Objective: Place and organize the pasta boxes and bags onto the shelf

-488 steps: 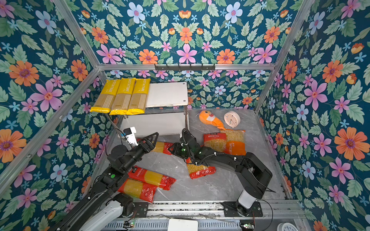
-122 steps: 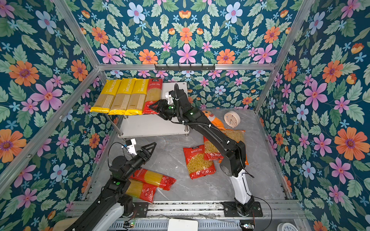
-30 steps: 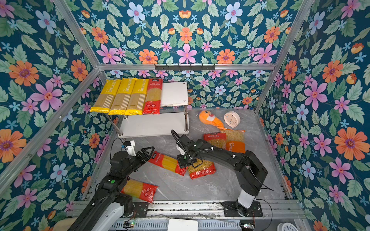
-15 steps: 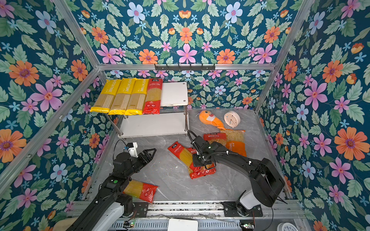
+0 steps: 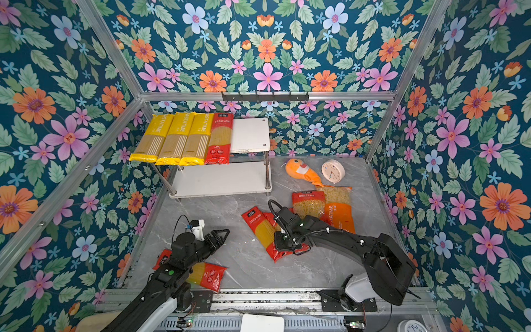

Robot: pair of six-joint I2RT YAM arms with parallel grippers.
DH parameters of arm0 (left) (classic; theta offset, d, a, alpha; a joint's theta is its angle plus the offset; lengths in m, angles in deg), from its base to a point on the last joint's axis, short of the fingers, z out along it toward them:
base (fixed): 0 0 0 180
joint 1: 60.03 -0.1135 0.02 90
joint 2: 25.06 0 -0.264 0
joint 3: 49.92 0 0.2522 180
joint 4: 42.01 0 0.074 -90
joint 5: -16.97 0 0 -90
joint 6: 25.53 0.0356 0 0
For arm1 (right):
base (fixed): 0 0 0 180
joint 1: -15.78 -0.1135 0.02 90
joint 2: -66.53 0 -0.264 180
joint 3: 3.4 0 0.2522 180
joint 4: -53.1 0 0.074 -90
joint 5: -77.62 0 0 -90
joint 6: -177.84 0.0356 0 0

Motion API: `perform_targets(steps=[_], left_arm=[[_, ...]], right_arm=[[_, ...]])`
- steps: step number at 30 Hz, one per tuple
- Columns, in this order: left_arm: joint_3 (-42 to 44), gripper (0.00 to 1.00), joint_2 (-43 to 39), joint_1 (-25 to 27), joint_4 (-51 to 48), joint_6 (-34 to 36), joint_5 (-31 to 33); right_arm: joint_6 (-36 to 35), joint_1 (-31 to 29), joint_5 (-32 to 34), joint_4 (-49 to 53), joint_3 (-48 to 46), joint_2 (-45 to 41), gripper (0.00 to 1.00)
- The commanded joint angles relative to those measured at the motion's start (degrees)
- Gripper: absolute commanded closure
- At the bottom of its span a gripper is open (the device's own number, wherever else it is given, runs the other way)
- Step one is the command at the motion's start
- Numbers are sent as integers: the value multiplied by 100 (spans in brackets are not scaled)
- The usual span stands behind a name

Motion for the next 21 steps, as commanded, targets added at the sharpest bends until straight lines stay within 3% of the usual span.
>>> perform_targets(steps=[1, 4, 8, 14, 21], left_arm=[[48, 28, 183, 102, 510, -151, 220], [17, 28, 648, 290, 1063, -196, 302], [-154, 28, 1385, 831, 1691, -212, 580], [-245, 28, 2445, 1536, 2442, -299, 936], [-113, 29, 2730, 1620, 2609, -346, 1062]], right_arm=[[-181, -25, -482, 416, 265, 37, 67], [-595, 327, -230, 824, 568, -135, 62], [-791, 725, -307, 489, 679, -67, 60], [-522, 706, -393, -242, 926, 918, 61], [148, 78, -377, -1082, 1233, 1920, 63]])
